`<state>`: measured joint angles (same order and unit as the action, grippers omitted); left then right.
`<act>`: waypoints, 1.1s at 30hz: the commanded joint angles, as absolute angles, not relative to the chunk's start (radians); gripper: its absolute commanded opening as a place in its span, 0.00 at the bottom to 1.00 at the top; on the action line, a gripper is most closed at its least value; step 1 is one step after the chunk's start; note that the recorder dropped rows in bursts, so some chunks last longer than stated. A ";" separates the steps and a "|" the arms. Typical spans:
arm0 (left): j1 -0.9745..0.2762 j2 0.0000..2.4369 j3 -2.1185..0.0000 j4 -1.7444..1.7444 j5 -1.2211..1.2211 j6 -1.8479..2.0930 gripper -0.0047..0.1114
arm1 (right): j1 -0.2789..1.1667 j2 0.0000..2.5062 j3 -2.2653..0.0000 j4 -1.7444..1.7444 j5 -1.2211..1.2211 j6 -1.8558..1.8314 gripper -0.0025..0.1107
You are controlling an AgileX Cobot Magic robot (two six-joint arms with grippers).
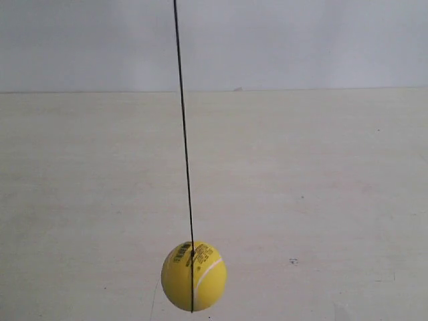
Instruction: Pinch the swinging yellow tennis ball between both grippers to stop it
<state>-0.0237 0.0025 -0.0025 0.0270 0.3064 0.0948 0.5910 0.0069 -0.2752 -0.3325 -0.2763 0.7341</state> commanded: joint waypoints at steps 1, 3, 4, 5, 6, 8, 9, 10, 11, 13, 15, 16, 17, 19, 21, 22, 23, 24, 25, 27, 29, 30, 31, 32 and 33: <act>-0.021 0.000 0.000 0.023 0.306 0.099 0.08 | 0.404 0.000 -0.191 -0.038 -0.465 0.604 0.02; -0.021 0.000 0.000 0.023 0.306 0.099 0.08 | 0.307 0.000 -0.146 -0.034 -0.475 0.586 0.02; -0.021 0.000 0.000 0.023 0.306 0.099 0.08 | 0.252 0.000 -0.119 -0.023 -0.475 0.565 0.02; -0.021 0.000 0.000 0.023 0.306 0.099 0.08 | 0.217 0.000 -0.105 -0.007 -0.475 0.551 0.02; -0.021 0.000 0.000 0.023 0.306 0.099 0.08 | 0.184 0.000 -0.085 0.021 -0.475 0.533 0.02; -0.021 0.000 0.000 0.023 0.306 0.099 0.08 | 0.131 0.000 -0.046 0.071 -0.456 0.489 0.02; -0.021 0.000 0.000 0.023 0.306 0.099 0.08 | 0.108 0.000 -0.027 0.083 -0.436 0.457 0.02; -0.021 0.000 0.000 0.023 0.306 0.099 0.08 | 0.089 0.000 -0.005 0.083 -0.421 0.410 0.02; -0.021 0.000 0.000 0.023 0.306 0.099 0.08 | 0.080 0.000 0.000 0.083 -0.412 0.362 0.02; -0.021 0.000 0.000 0.023 0.306 0.099 0.08 | 0.078 0.000 0.000 0.081 -0.299 0.214 0.02; -0.021 0.000 0.000 0.023 0.306 0.099 0.08 | 0.078 0.000 0.000 0.081 -0.193 0.074 0.02; -0.021 0.000 0.000 0.023 0.306 0.099 0.08 | 0.078 0.000 0.000 0.081 -0.143 0.023 0.02; -0.021 0.000 0.000 0.023 0.306 0.099 0.08 | 0.078 0.000 0.000 0.081 -0.105 -0.030 0.02; -0.021 0.000 0.000 0.023 0.306 0.099 0.08 | 0.078 0.000 0.000 0.081 -0.055 -0.086 0.02; -0.021 0.000 0.000 0.023 0.306 0.099 0.08 | 0.078 0.000 0.000 0.072 0.000 -0.104 0.02; -0.021 0.000 0.000 0.023 0.306 0.099 0.08 | 0.078 0.000 0.000 0.062 0.036 -0.104 0.02; -0.021 0.000 0.000 0.023 0.306 0.099 0.08 | 0.078 0.000 0.000 0.049 0.080 -0.097 0.02; -0.021 0.000 0.000 0.023 0.306 0.099 0.08 | 0.078 0.000 0.000 0.032 0.122 -0.088 0.02; -0.021 0.000 0.000 0.023 0.306 0.099 0.08 | 0.078 0.000 0.000 0.015 0.158 -0.074 0.02; -0.021 0.000 0.000 0.023 0.306 0.099 0.08 | 0.078 0.000 0.000 -0.016 0.200 -0.031 0.02; -0.021 0.000 0.000 0.023 0.306 0.099 0.08 | 0.078 0.000 0.000 -0.019 0.223 -0.011 0.02; -0.021 0.000 0.000 0.023 0.306 0.099 0.08 | 0.078 0.000 0.000 -0.019 0.229 0.000 0.02; -0.021 0.000 0.000 0.023 0.306 0.099 0.08 | 0.078 0.000 0.000 -0.017 0.238 0.014 0.02; -0.021 0.000 0.000 0.023 0.306 0.099 0.08 | 0.078 0.000 0.000 -0.017 0.247 0.018 0.02; -0.021 0.000 0.000 0.023 0.306 0.099 0.08 | 0.078 0.000 0.000 -0.015 0.260 0.021 0.02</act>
